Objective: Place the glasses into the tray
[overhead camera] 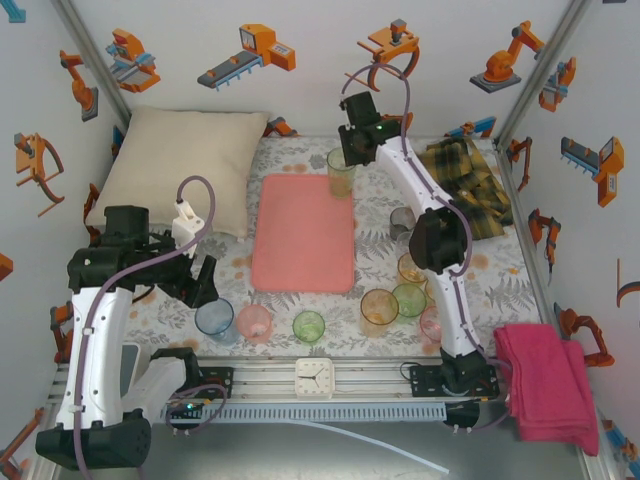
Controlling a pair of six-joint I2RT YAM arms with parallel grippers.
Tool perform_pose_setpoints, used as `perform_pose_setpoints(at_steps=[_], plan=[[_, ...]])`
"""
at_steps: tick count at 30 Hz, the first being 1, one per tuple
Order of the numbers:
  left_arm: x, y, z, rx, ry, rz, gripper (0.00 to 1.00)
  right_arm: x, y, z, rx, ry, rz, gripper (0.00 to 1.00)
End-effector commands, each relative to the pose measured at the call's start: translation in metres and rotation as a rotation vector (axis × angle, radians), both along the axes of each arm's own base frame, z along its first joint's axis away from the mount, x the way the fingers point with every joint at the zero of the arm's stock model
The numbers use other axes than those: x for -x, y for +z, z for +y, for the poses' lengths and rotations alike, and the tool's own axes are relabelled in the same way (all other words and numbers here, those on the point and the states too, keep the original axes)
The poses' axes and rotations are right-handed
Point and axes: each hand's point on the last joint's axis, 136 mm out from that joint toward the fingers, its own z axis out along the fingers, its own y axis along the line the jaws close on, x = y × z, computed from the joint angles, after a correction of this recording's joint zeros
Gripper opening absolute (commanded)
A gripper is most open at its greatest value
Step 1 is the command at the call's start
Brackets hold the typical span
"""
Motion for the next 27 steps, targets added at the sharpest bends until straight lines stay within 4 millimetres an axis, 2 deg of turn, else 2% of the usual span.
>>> perform_pose_setpoints(at_steps=[1,11,20,27], plan=[[0.004,0.005,-0.005,0.023,-0.017,-0.012,0.8,-0.002,0.014,-0.002,-0.012,0.003,-0.022,0.42],[0.013,0.004,-0.001,-0.008,-0.025,-0.025,0.85,0.008,0.051,-0.012,-0.012,-0.01,-0.074,0.46],[0.025,0.002,0.004,-0.034,-0.016,-0.036,0.89,0.029,0.12,-0.015,-0.097,0.002,-0.169,0.47],[0.035,-0.003,0.009,-0.064,-0.006,-0.069,0.93,0.055,0.151,-0.024,-0.14,-0.004,-0.192,0.47]])
